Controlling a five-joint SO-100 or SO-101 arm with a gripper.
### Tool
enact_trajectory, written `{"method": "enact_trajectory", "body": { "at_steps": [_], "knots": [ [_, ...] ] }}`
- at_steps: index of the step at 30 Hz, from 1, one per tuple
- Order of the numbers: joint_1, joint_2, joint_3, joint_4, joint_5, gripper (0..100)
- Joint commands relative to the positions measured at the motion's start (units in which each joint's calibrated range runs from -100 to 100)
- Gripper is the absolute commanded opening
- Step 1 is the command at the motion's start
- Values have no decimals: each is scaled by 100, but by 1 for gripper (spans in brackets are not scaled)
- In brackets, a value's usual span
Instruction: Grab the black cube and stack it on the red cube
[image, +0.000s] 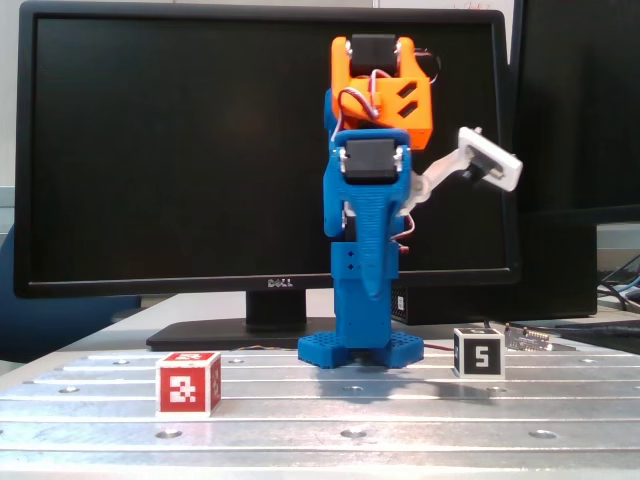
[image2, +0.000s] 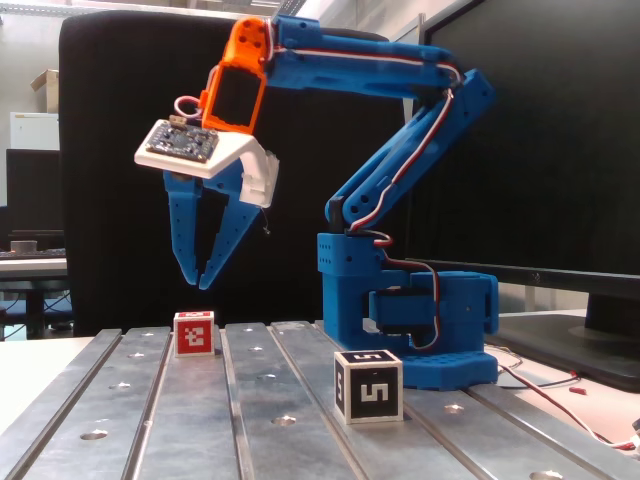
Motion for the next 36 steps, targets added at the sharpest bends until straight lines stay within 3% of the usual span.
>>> {"method": "enact_trajectory", "body": {
  "at_steps": [1,20,36],
  "knots": [
    [-303,246,-382,97,-294,1],
    [-2075,321,-563,739,-1746,1],
    [-3330,246,-554,1329,-2356,3]
  ]
}}
